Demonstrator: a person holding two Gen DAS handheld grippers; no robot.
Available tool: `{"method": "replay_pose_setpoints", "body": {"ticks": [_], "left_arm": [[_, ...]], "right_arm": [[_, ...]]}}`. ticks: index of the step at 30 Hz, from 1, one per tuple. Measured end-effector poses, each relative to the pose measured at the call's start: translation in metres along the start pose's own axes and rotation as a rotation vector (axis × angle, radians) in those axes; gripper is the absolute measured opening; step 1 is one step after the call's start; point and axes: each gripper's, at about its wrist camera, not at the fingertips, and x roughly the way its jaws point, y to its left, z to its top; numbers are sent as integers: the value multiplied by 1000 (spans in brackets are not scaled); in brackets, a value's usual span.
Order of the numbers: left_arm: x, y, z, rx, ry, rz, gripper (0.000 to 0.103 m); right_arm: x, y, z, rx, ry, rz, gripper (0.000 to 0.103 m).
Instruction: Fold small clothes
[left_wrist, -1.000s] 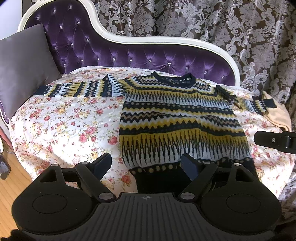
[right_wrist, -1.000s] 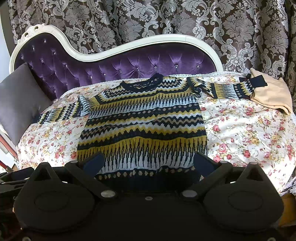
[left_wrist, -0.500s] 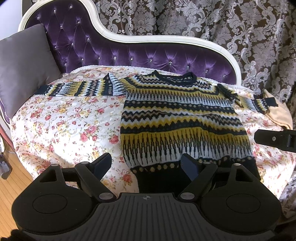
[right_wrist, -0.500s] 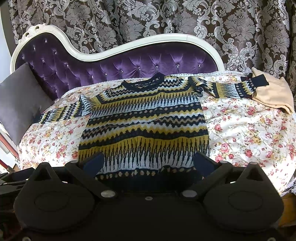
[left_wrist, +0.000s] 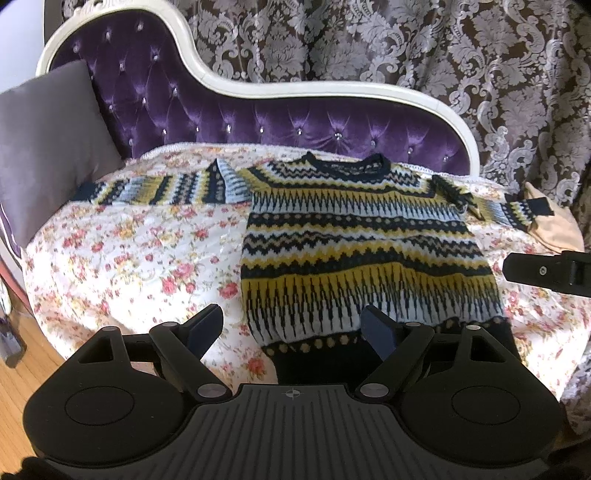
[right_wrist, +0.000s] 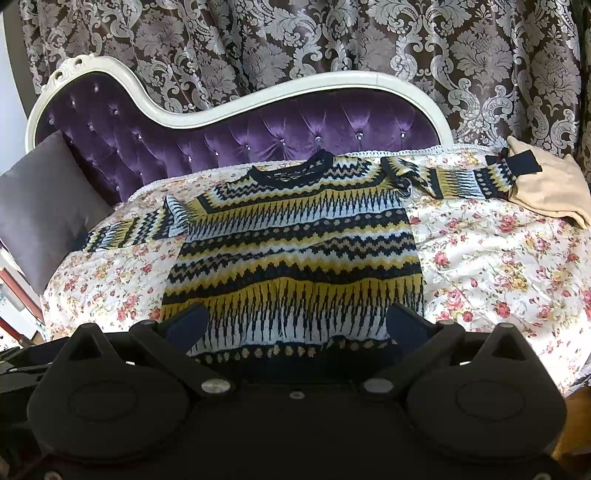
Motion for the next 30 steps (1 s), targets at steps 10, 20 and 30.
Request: {"method": "replay_pose_setpoints", "body": {"ticks": [10, 20, 30], "left_arm": [[1, -8, 17, 126, -49, 15, 82], [39, -6, 51, 78, -30, -3, 82], [109, -20, 77, 128, -19, 2, 80]], "right_arm": [[7, -12, 8, 15, -35, -17, 102], [26, -35, 21, -9, -55, -92, 102], [77, -78, 44, 7, 8, -141, 102]]}}
